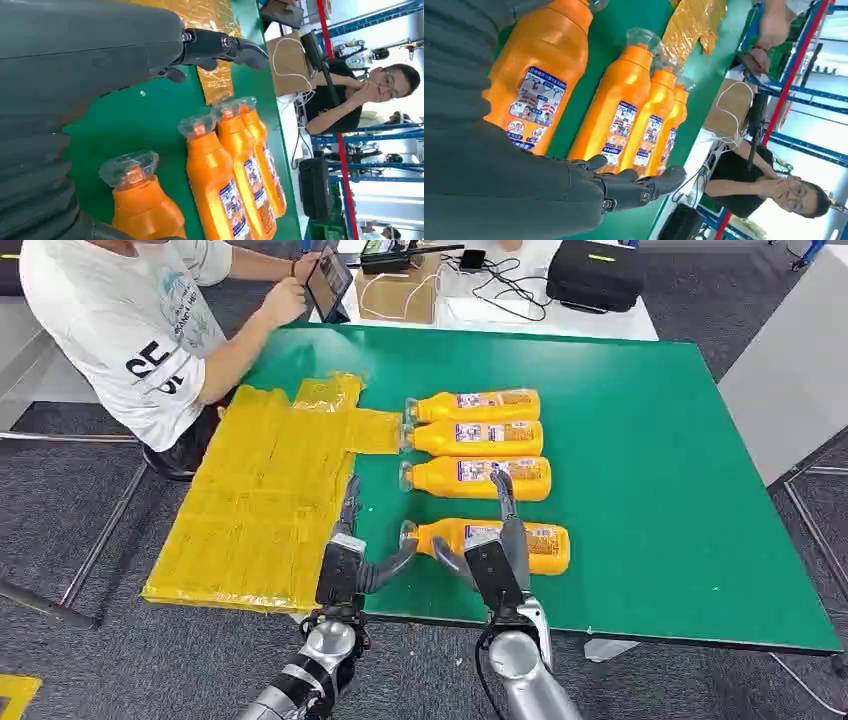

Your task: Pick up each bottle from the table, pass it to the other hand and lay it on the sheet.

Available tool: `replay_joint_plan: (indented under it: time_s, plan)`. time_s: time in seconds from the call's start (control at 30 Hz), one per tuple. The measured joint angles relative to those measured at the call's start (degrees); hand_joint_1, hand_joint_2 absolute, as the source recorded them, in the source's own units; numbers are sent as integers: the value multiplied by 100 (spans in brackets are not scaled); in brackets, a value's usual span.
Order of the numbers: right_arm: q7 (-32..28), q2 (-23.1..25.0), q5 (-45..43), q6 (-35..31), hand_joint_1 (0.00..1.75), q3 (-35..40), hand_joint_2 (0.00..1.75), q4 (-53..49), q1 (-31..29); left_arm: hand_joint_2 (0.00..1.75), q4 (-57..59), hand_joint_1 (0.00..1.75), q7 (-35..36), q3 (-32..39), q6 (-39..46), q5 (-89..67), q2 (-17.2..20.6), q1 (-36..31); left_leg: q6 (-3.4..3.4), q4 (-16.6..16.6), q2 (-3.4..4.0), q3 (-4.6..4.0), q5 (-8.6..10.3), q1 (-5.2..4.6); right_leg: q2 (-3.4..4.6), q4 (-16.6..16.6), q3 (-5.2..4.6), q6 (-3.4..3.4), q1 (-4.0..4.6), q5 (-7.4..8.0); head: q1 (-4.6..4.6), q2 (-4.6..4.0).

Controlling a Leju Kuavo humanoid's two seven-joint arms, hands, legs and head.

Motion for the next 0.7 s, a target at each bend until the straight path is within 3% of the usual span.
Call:
replay_joint_plan:
  time_s: [0.7]
  plan:
    - [-59,7,-66,-66,0,94,175,-74,156,175,-4,0,0,-4,101,-63,-9,1,0,0,0,0,0,0,0,-1,0,0,0,0,2,0]
